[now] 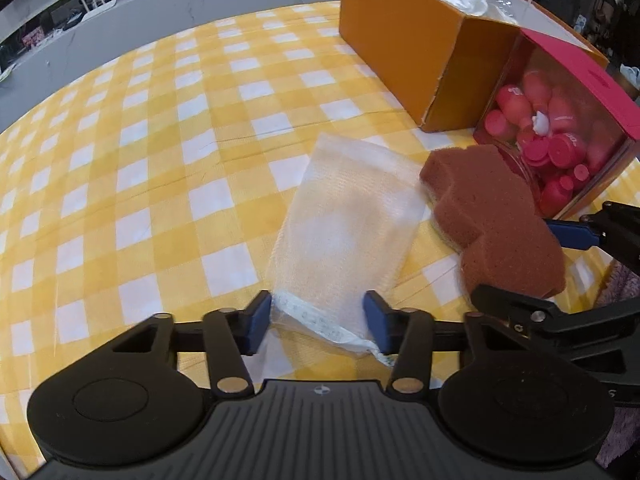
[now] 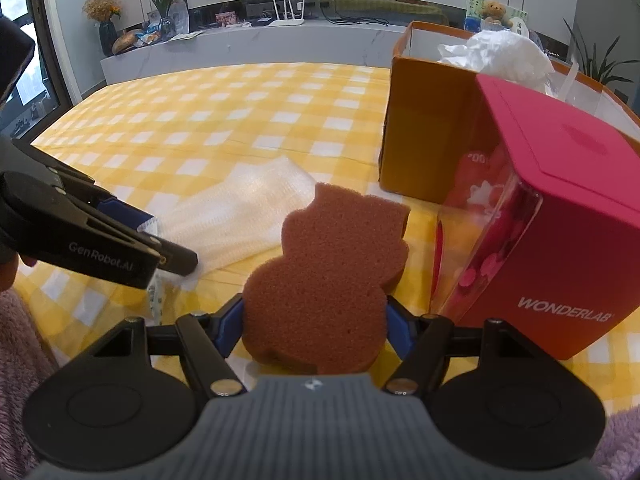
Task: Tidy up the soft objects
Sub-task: 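Grasp the white mesh bag's drawstring with the left gripper while the right gripper holds the sponge, then carry the mesh bag and sponge over the orange box and lower them in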
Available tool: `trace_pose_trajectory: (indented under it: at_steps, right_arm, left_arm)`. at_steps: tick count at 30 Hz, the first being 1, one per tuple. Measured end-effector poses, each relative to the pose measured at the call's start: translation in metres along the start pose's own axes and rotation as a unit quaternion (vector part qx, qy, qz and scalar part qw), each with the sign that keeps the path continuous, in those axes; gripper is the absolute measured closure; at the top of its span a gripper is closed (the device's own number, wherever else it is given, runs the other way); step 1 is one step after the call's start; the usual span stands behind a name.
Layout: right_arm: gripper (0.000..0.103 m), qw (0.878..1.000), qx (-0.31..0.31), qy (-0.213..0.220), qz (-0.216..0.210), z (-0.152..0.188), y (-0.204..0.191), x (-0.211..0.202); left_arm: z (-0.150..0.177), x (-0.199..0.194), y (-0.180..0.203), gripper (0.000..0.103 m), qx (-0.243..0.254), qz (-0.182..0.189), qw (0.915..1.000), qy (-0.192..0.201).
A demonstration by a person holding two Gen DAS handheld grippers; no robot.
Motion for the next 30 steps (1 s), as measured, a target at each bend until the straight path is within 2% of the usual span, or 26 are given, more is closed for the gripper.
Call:
trace_pose_trajectory:
  at_steps: [1,3,5,6,8,11,16,19,23,26,30]
  right_arm:
    - [0.032,1.000,-0.002,0.000,0.001,0.000,0.000,0.000]
    - [0.032,1.000,-0.006,0.001,0.003,0.000,-0.001,0.000]
    - [0.032,1.000,-0.010,0.002,0.006,0.000,-0.002,0.000]
    - [0.032,1.000,-0.012,0.002,0.006,0.000,-0.003,-0.001]
    - [0.033,1.000,-0.013,0.003,0.006,0.000,-0.003,-0.002]
    - [0.033,1.000,-0.012,0.009,0.002,-0.002,-0.003,-0.010]
    - [0.034,0.999,-0.020,0.032,-0.013,-0.008,-0.007,-0.030]
    - [0.034,0.998,-0.031,0.052,-0.018,-0.013,-0.007,-0.047]
    - [0.034,0.995,-0.041,0.086,-0.017,-0.022,-0.002,-0.075]
    - [0.033,0.993,-0.048,0.110,-0.011,-0.028,0.009,-0.096]
    - [0.034,0.990,-0.052,0.133,0.005,-0.038,0.033,-0.118]
  left_arm:
    - [0.000,-0.001,0.002,0.063,0.006,0.001,1.0000,0.001]
    - [0.002,-0.002,0.010,0.081,0.027,0.003,0.9996,0.004]
    - [0.003,-0.003,0.019,0.094,0.049,-0.003,0.9987,0.009]
    - [0.004,-0.005,0.022,0.096,0.056,-0.007,0.9983,0.016]
    - [0.005,-0.012,0.024,0.097,0.052,-0.006,0.9982,0.029]
    - [0.005,-0.028,0.022,0.097,0.018,0.003,0.9985,0.051]
    - [0.012,-0.056,0.025,0.097,-0.041,-0.004,0.9961,0.078]
    - [0.015,-0.072,0.024,0.097,-0.080,0.001,0.9924,0.094]
    - [0.010,-0.095,0.025,0.097,-0.102,-0.009,0.9871,0.123]
    - [0.002,-0.112,0.025,0.097,-0.129,-0.002,0.9808,0.146]
    - [-0.012,-0.129,0.037,0.097,-0.131,0.006,0.9760,0.174]
Point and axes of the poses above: each gripper's, at about its wrist camera, not at the fingertips, and x roughly the way its jaws point, y to its right, z to its underside, the point moved 2 cm from there along x, roughly the way its jaws point, and after that the axes turned 8 degrees about -x, right-handed, at the moved point
